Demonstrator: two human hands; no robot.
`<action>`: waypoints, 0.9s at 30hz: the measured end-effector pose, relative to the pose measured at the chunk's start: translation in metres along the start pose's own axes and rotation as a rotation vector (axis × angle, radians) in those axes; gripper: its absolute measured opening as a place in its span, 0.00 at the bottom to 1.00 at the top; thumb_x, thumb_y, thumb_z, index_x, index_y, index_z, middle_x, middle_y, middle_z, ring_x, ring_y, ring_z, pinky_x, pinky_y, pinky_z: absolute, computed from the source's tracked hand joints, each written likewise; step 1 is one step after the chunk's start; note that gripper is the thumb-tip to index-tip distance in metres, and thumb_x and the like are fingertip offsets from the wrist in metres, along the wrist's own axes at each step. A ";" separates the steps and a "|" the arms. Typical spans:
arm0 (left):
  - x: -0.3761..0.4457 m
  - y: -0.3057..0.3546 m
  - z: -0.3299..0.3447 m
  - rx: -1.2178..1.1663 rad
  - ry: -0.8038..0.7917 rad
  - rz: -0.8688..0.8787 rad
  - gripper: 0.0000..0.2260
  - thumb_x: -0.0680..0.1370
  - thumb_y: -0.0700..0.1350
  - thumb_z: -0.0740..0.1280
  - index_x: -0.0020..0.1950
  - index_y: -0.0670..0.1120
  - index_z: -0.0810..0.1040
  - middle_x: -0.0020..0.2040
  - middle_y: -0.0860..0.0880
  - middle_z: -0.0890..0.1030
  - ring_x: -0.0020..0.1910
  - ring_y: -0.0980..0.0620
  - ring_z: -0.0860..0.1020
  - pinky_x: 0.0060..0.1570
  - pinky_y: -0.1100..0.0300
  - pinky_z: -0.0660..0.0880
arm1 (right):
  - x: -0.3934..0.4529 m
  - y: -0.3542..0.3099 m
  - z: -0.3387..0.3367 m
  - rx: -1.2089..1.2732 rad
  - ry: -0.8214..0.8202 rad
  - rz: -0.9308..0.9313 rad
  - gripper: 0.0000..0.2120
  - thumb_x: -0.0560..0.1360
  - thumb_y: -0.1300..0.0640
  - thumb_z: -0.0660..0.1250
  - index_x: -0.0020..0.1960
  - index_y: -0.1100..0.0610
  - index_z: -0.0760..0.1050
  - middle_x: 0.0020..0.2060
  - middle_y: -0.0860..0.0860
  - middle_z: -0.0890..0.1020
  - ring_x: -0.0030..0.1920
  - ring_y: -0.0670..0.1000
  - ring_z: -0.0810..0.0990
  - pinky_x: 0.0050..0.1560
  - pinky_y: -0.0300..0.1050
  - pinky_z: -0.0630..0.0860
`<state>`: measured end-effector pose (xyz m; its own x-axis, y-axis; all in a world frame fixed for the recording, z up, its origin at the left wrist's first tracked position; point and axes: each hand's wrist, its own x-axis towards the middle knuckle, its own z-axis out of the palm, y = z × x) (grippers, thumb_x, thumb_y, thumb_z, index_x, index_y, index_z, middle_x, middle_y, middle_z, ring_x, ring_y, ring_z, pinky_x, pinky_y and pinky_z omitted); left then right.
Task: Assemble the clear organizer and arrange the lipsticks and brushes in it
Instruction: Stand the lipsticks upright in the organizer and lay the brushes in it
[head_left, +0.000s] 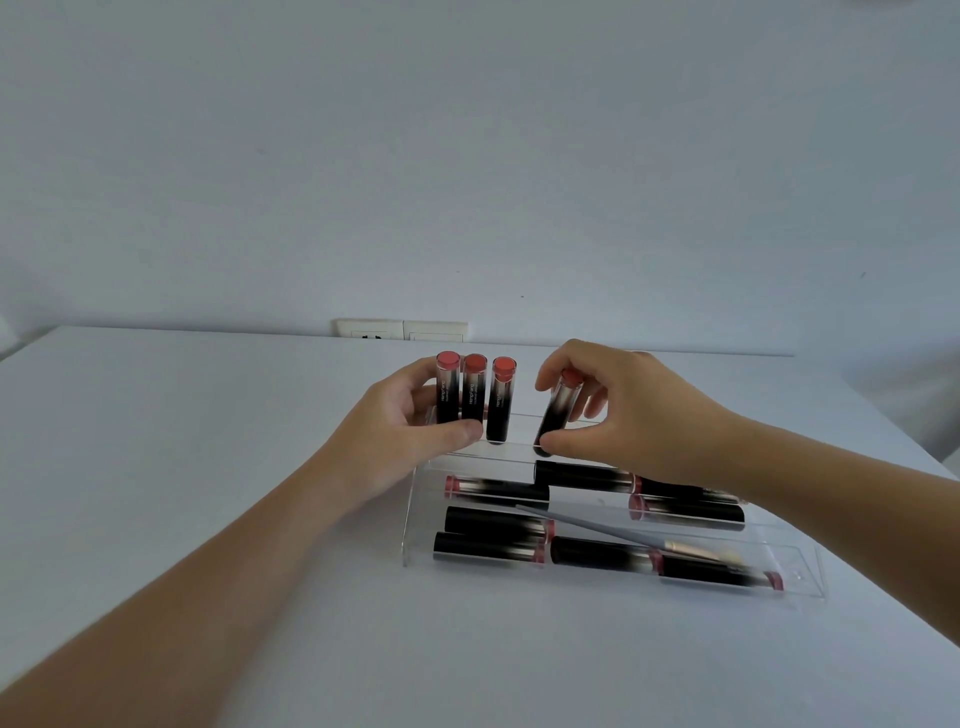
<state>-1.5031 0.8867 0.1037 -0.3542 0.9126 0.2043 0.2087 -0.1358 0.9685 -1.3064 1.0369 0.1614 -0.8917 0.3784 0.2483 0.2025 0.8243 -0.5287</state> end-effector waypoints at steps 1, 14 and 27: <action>0.000 0.000 0.000 -0.004 0.000 -0.002 0.21 0.68 0.50 0.77 0.59 0.61 0.81 0.54 0.51 0.87 0.54 0.52 0.85 0.55 0.63 0.79 | 0.001 -0.001 -0.001 0.002 -0.016 0.003 0.16 0.68 0.51 0.78 0.51 0.40 0.75 0.42 0.39 0.78 0.45 0.38 0.78 0.45 0.32 0.75; -0.002 0.005 0.001 0.009 0.006 0.006 0.19 0.71 0.44 0.77 0.57 0.63 0.81 0.51 0.54 0.87 0.49 0.56 0.85 0.49 0.67 0.78 | 0.015 -0.006 0.013 0.012 0.058 0.134 0.18 0.65 0.43 0.78 0.41 0.44 0.69 0.33 0.48 0.82 0.28 0.42 0.72 0.31 0.34 0.70; -0.002 0.006 0.002 0.012 0.010 0.000 0.19 0.71 0.44 0.76 0.56 0.63 0.81 0.52 0.53 0.87 0.51 0.56 0.85 0.50 0.67 0.78 | 0.008 -0.006 0.002 0.121 -0.022 0.132 0.12 0.69 0.56 0.78 0.48 0.46 0.78 0.38 0.36 0.84 0.38 0.36 0.81 0.35 0.25 0.71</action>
<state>-1.4989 0.8845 0.1084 -0.3635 0.9086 0.2058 0.2195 -0.1311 0.9668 -1.3155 1.0340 0.1645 -0.8697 0.4692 0.1533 0.2691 0.7110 -0.6496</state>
